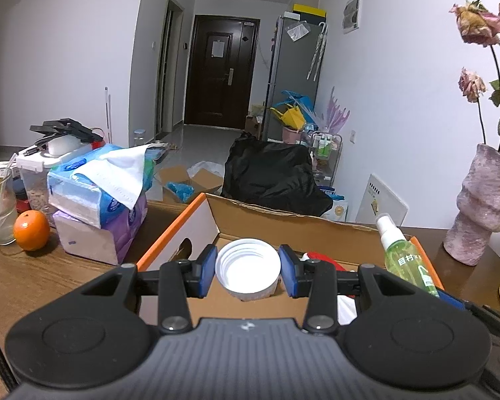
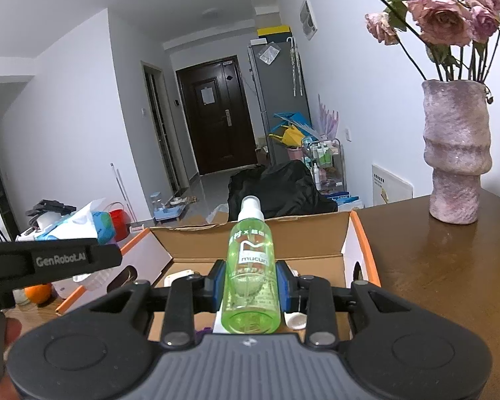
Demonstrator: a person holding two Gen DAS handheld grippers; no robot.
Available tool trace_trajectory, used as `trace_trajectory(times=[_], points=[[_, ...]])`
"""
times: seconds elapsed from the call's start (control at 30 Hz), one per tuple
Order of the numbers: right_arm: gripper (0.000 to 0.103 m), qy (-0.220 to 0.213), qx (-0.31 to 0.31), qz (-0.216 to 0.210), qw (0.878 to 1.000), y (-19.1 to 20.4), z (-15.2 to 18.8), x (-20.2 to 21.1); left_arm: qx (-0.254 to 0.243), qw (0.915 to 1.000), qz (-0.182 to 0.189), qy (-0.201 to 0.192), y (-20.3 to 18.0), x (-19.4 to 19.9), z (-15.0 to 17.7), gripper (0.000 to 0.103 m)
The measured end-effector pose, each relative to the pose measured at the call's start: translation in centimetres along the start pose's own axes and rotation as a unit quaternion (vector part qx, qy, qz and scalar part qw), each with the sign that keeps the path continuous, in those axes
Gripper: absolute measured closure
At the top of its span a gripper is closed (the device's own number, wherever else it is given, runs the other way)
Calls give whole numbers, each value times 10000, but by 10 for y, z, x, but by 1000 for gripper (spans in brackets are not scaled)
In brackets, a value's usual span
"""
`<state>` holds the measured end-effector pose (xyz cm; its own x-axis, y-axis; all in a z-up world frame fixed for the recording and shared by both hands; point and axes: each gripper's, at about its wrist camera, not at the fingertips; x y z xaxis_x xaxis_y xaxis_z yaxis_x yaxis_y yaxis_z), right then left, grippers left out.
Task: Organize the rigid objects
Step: 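Open both tools to release the cap and spray bottle in the box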
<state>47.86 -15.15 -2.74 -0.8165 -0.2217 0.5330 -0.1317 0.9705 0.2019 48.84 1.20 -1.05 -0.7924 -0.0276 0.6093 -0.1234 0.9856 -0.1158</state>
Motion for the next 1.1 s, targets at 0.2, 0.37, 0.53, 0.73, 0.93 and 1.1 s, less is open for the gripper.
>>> trace_trajectory(times=[0.2,0.37,0.53,0.73,0.93,1.1], points=[[73,-36,5,69,10000,-2,-5,-10,-23,10000,-61,56,-3,-15,-6,62],[73,-6,15,138,9999,-6,-9,-19,-73,9998,-132,127,-6,-26,-10,62],[73,73,61,189,9998,-7,-10,-26,-118,9996,-166,193,-5,-35,-12,62],[73,183,63,269,9995,-10,-12,-33,-176,9992,-113,333,-5,-41,-12,62],[61,255,15,425,9988,-15,-13,-33,-46,9985,-370,404,-1,-41,-12,12],[20,243,50,631,9977,-19,-14,-32,218,9971,-548,478,11,-41,-16,0]])
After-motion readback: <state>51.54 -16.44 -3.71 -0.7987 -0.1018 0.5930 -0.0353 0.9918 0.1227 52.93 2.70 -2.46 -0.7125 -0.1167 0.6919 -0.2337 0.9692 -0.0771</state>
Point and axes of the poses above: each gripper's, at about its wrist camera, not at the fingertips, and x roughly against the way its jaws point, y to its left, z to its underside, and after that the axes turned 11 degrees about y, right-handed
